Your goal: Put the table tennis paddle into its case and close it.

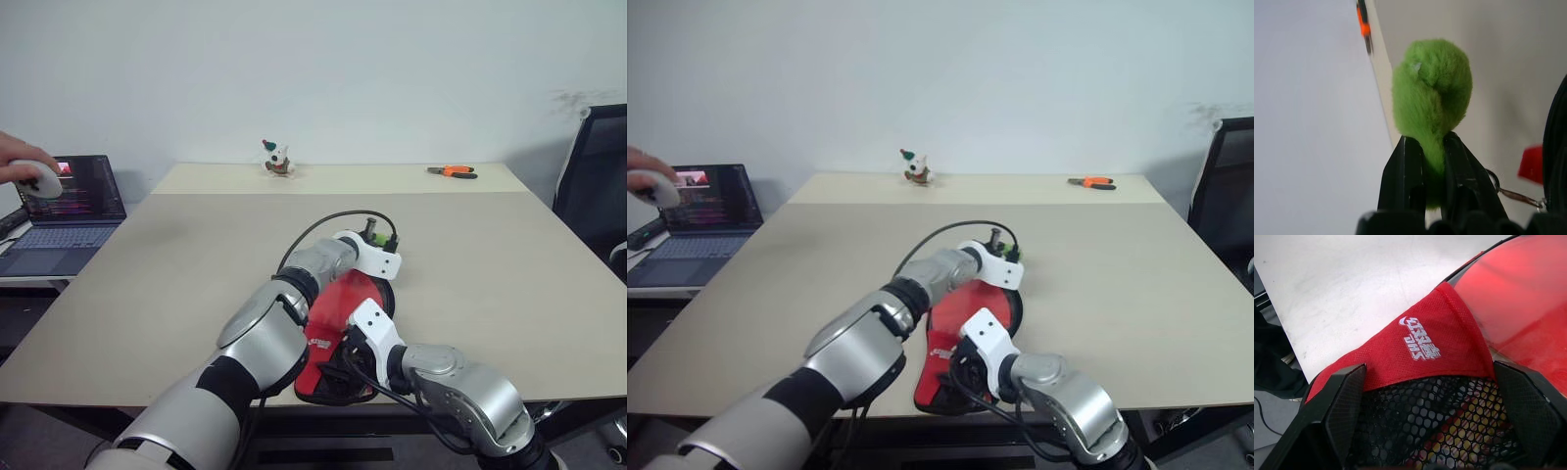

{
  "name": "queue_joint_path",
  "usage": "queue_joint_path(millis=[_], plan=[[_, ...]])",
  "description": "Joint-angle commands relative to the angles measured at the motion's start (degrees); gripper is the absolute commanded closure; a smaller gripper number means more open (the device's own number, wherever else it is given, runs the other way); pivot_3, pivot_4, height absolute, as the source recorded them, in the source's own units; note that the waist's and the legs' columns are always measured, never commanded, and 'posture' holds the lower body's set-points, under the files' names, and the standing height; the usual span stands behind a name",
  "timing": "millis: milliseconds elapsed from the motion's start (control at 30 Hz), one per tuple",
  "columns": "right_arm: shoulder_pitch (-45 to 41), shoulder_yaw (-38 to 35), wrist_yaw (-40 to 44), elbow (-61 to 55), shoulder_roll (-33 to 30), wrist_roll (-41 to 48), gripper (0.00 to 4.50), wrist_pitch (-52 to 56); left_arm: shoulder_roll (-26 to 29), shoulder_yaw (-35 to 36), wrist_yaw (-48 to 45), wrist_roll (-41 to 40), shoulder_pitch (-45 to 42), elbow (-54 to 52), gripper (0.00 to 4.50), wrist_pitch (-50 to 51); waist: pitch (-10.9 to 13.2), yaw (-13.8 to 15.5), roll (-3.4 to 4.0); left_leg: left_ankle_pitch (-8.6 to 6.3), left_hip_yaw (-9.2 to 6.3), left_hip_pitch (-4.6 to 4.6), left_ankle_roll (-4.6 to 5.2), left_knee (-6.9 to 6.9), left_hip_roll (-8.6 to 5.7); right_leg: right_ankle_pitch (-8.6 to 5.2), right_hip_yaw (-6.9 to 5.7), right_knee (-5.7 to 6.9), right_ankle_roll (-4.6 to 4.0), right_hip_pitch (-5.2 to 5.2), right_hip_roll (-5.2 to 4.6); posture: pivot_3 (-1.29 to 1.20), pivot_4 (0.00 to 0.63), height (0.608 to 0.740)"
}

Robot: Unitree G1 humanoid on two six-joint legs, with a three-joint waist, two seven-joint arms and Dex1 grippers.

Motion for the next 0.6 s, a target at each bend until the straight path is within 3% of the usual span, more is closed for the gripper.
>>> queue_joint_path(millis=[33, 567, 600], plan=[[1.7, 3.2, 1.7, 2.7, 0.6, 2.1, 0.0, 3.6, -2.0, -1.0, 1.8, 0.7, -3.9, -2.4, 4.43, -2.8, 0.0, 0.0, 0.0, 0.0, 0.01, 0.0, 0.0, 0.0, 0.0, 0.0, 0.01, 0.0, 0.0, 0.0, 0.0, 0.0, 0.15, 0.74], [0.3, 3.2, 1.8, 5.2, 1.2, 1.4, 0.0, 1.8, -5.6, 1.9, -6.6, -3.7, -0.1, -2.3, 4.43, -6.5, 0.0, 0.0, 0.0, 0.0, 0.03, 0.06, 0.0, 0.01, 0.0, 0.0, 0.03, 0.06, 0.0, 0.03, 0.0, 0.0, 0.15, 0.74], [0.1, 3.1, 1.9, 5.6, 1.2, 1.3, 0.0, 1.5, -5.6, 2.7, -7.7, -4.6, 0.2, -2.4, 3.71, -6.6, 0.0, 0.0, 0.0, 0.0, 0.03, 0.07, 0.0, 0.02, 0.01, 0.0, 0.03, 0.06, 0.0, 0.03, 0.0, 0.0, 0.15, 0.74]])
